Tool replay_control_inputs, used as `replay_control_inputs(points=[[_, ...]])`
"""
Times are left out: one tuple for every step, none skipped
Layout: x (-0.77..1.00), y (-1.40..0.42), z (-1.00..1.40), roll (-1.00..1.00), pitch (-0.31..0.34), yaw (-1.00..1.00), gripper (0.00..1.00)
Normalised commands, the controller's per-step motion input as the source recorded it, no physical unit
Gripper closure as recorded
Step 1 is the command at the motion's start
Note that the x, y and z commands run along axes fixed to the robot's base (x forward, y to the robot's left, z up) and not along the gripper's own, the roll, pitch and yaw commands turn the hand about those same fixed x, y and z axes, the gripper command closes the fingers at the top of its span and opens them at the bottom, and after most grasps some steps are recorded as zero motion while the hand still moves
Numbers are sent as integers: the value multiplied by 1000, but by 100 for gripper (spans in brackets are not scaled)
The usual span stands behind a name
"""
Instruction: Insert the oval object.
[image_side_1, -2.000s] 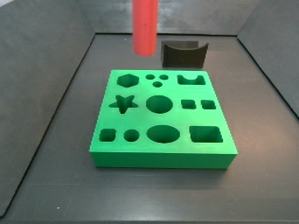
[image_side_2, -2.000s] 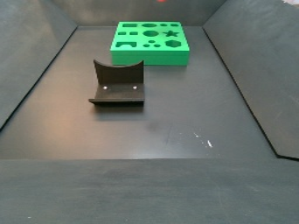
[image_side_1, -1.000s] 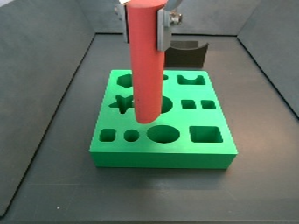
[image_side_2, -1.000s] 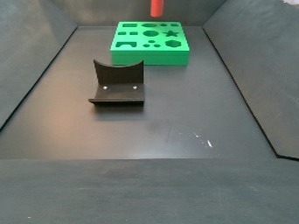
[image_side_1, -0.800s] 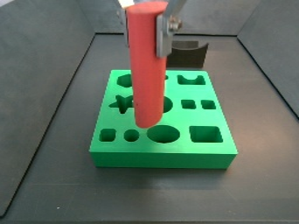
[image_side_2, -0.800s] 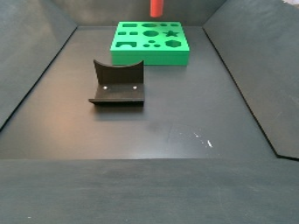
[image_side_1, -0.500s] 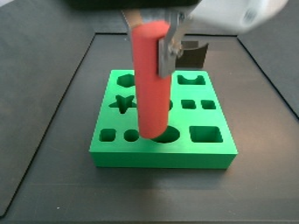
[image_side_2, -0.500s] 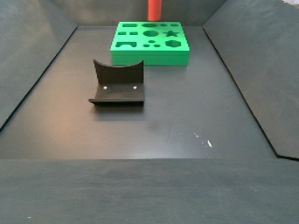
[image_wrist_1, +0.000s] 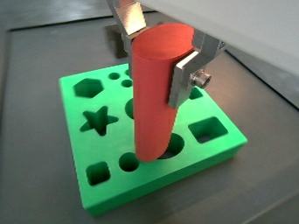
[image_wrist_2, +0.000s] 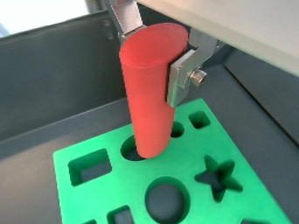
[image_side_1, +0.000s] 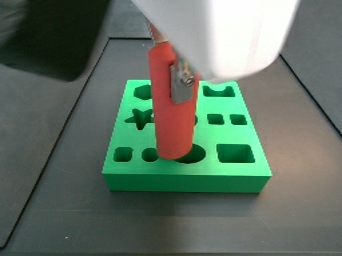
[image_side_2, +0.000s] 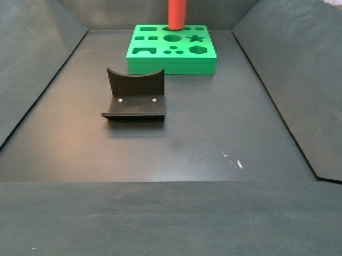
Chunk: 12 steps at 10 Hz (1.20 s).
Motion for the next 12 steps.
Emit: replay_control_inputs(points=[[0, 0, -140, 124, -41, -1000, 100], [0, 0, -140, 123, -43, -1000, 100], [0, 0, -140, 123, -43, -1000, 100], [0, 0, -86, 100, -40, -1000, 100], [134, 0, 0, 63, -21, -926, 100], [346, -20, 0, 46, -1, -743, 100], [543, -66, -171, 0, 0, -551, 100], [506, -123, -209, 11, 20, -477, 100], [14, -89, -189, 46, 0, 0, 100], [23, -46, -251, -13, 0, 0, 100], [40, 0, -269, -199, 0, -83, 100], [9, 0, -283, -201, 0, -6, 100]])
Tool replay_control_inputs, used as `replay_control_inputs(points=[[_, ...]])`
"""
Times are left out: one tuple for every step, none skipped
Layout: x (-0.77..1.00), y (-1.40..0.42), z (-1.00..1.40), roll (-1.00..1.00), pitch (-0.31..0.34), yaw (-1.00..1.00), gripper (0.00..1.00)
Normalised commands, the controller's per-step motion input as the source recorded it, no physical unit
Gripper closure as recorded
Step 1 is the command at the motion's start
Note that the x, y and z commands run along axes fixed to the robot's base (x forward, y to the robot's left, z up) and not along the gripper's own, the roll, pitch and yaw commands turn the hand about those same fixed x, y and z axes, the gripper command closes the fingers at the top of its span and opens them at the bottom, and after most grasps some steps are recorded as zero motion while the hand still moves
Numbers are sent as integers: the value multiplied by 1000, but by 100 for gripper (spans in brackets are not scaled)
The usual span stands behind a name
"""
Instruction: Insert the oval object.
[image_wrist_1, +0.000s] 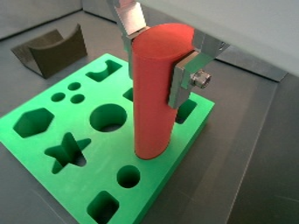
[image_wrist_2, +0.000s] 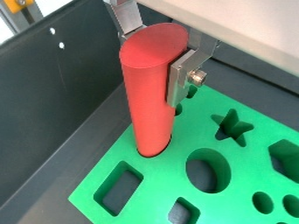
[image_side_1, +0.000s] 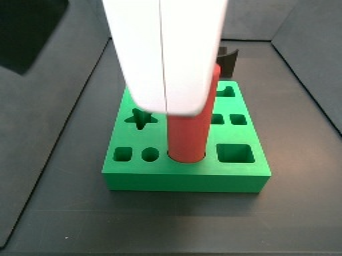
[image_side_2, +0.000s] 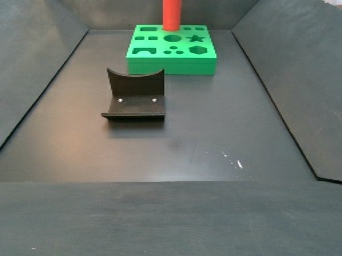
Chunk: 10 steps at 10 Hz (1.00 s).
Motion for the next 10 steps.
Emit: replay_control_inputs(points=[[26, 57, -320, -166, 0, 0, 100], [300, 34, -397, -117, 76, 0, 100], [366, 29, -403, -101, 116, 0, 100], [366, 46, -363, -114, 116, 0, 100], [343, 57, -291, -117, 120, 0, 100], [320, 60, -254, -109, 119, 0, 100], [306, 54, -229, -96, 116, 0, 100], [260, 66, -171, -54, 111, -3, 100], [80, 37, 0, -56, 36, -31, 100], [0, 0, 0, 0, 0, 0, 100]])
